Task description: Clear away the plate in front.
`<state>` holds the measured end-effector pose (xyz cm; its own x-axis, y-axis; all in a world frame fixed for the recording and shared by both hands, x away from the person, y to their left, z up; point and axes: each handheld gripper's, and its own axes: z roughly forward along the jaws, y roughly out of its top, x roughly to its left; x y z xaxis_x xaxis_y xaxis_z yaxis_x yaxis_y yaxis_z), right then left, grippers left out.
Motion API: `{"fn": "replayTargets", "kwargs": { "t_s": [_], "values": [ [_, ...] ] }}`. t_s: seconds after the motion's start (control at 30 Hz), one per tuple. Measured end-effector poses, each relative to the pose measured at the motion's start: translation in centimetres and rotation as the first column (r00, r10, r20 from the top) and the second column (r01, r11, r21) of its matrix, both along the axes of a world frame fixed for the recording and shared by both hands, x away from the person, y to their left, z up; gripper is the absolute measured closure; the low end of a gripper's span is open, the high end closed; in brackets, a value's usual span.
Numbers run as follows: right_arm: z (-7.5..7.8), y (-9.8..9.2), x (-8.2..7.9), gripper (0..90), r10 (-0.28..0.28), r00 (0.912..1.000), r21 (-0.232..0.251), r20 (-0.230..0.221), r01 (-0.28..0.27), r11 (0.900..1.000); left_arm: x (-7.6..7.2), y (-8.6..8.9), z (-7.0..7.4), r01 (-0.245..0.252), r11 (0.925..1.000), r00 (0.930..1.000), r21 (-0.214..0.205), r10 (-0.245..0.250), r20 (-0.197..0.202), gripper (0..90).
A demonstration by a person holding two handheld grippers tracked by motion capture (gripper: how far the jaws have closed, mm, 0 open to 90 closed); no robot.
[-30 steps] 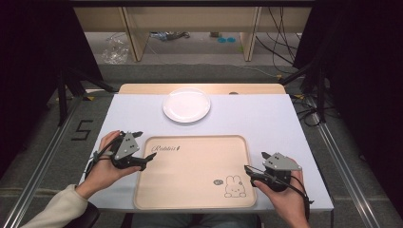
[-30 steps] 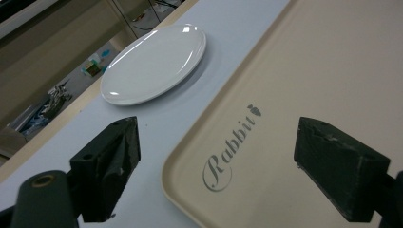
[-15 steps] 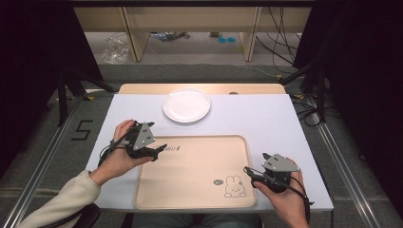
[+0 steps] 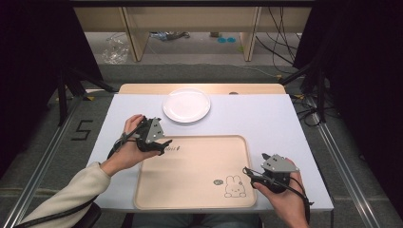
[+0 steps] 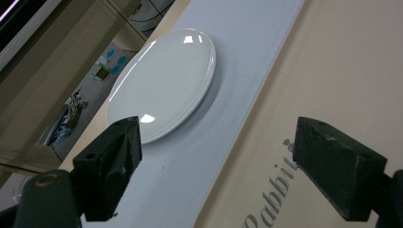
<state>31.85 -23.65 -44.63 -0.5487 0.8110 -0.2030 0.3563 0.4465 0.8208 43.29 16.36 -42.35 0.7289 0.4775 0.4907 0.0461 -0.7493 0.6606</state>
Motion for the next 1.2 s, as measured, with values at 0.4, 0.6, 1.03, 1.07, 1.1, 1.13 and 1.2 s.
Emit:
{"fn": "replayTargets", "kwargs": {
  "t_s": [0.4,0.6,1.03,1.07,1.1,1.13,1.2],
  "values": [
    [0.0,0.0,0.0,26.4,0.001,1.0000,0.003,0.000,-0.001,1.0000,1.3,-1.3,-0.1,-0.008,0.9999,0.9999,-0.008,0.008,0.014,16.7],
    [-0.1,0.1,0.0,26.4,0.003,1.0000,0.003,-0.005,-0.003,1.0000,1.9,-2.2,0.1,0.005,0.9998,0.9997,0.019,-0.005,0.023,16.8],
    [-0.1,0.1,0.1,26.4,0.004,1.0000,0.007,-0.009,-0.004,1.0000,3.6,-3.9,0.3,-0.009,0.9983,0.9989,0.058,0.006,0.047,18.1],
    [-0.1,0.1,0.1,26.4,0.004,1.0000,0.007,-0.009,-0.004,1.0000,3.7,-4.0,0.2,-0.010,0.9983,0.9987,0.057,0.007,0.051,18.1],
    [-0.1,0.1,0.1,26.4,0.004,1.0000,0.007,-0.009,-0.004,1.0000,3.9,-4.1,0.1,-0.012,0.9981,0.9988,0.060,0.009,0.049,18.2],
    [-0.1,0.1,0.1,26.4,0.005,1.0000,0.005,-0.008,-0.005,1.0000,4.1,-4.2,0.1,-0.014,0.9974,0.9985,0.071,0.010,0.054,18.5],
    [-0.1,0.1,0.1,26.4,0.005,0.9999,0.008,-0.011,-0.005,1.0000,4.5,-4.5,-0.1,-0.018,0.9969,0.9987,0.076,0.014,0.050,19.0]
  ]
}}
